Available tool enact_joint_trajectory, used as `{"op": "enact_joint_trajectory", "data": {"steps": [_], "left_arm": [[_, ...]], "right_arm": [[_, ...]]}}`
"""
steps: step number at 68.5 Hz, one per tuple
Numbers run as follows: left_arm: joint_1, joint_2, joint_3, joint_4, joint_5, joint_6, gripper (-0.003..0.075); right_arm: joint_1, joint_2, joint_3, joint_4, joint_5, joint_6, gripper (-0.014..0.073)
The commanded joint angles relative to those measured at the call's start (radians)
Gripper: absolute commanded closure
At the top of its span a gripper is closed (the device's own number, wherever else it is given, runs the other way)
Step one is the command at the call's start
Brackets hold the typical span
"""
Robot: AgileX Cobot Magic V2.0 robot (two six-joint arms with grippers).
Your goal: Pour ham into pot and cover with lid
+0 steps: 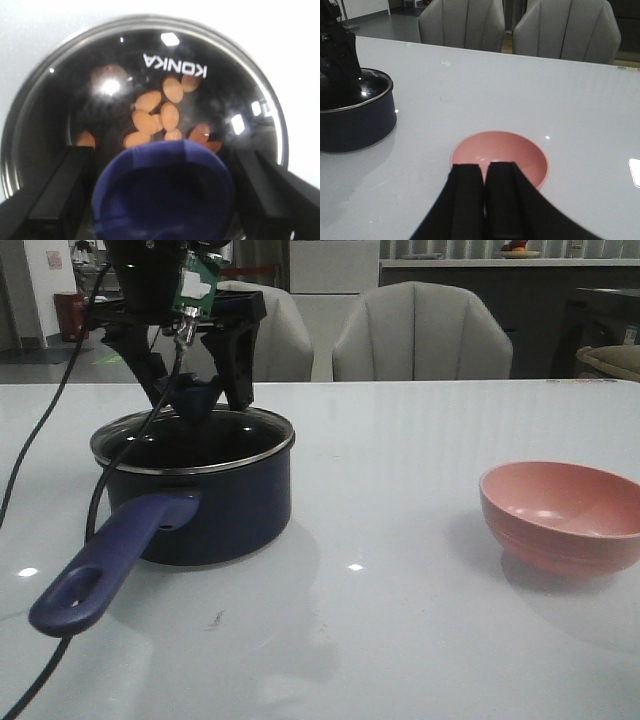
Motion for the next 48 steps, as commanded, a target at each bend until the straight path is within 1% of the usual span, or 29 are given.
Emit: {"op": "enact_joint_trajectory", "data": {"steps": [1, 16, 32, 38, 48], "left_arm": [[-0.008, -0.064, -0.061, -0.016, 0.025, -0.001, 0.0145], [-0.008, -0.100, -0.074, -0.001, 0.025, -0.001, 0.0147], [-0.008, -0.197, -0.061, 0.017, 0.025, -0.001, 0.0147], [-0.008, -0.267, -0.022, 0.043, 0.025, 0.004, 0.0147], [-0.008, -0.393, 0.100, 0.113, 0.010, 0.006, 0.0148]], "right_arm": [[0.000, 0.007, -0.029, 0.010, -0.074, -0.005, 0.0432], [0.000, 0.007, -0.029, 0.010, -0.074, -0.005, 0.0432], [0.000, 0.007, -0.029, 0.010, -0.074, -0.005, 0.0432], [0.000, 0.007, -0.029, 0.010, -0.074, -0.005, 0.0432], [0.000, 0.007, -0.029, 0.010, -0.074, -0.005, 0.0432]]}}
